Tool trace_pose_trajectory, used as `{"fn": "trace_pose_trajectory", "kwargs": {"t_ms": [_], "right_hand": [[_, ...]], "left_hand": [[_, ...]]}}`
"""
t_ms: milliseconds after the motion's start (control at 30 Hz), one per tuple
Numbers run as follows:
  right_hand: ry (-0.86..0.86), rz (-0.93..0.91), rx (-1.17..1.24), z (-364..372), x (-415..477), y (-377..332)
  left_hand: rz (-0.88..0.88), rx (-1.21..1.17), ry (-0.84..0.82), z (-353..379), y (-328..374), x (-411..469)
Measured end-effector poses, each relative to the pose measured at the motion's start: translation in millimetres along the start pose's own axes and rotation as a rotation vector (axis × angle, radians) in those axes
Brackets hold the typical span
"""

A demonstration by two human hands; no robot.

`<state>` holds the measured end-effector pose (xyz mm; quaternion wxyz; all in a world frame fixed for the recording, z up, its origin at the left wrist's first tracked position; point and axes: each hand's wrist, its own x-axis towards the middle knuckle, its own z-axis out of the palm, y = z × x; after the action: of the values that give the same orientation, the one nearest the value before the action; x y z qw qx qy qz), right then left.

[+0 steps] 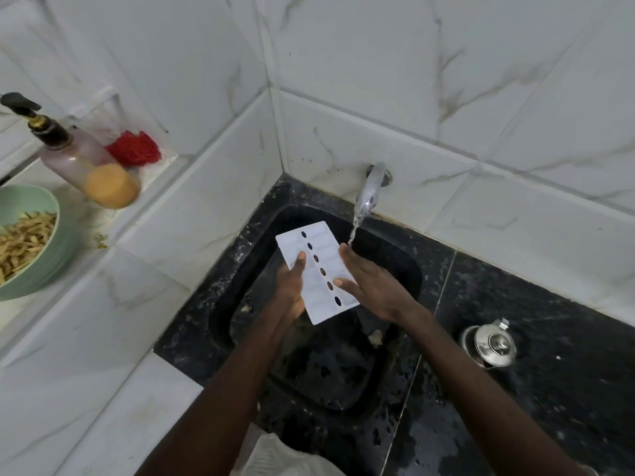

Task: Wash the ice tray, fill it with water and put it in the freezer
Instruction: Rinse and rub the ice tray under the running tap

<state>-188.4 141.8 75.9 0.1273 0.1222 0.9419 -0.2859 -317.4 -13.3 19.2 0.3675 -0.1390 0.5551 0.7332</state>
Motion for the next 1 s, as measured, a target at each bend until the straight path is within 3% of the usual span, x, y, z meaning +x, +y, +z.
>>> {"fn": "trace_pose_trajectory", "kwargs": {"t_ms": [233, 467, 733, 900, 1000], "right_hand": [[0.052, 0.114, 0.063, -15, 29, 12], [0.020, 0.050, 0.021, 2, -5, 11], [0.008, 0.164, 0.054, -15, 27, 26], [0.035, 0.152, -0.080, -13, 37, 30], [0.047, 0.051, -0.173, -3, 29, 26]], "left_hand": [[-0.032, -0.004, -0.184, 23, -13, -23], [-0.031, 0.041, -0.058, 11, -5, -6], [-0.057, 0.054, -0.166, 35, -28, -32], [-0.040, 0.032, -0.171, 41, -37, -31], [-0.047, 0.108, -0.078, 45, -32, -28]]}}
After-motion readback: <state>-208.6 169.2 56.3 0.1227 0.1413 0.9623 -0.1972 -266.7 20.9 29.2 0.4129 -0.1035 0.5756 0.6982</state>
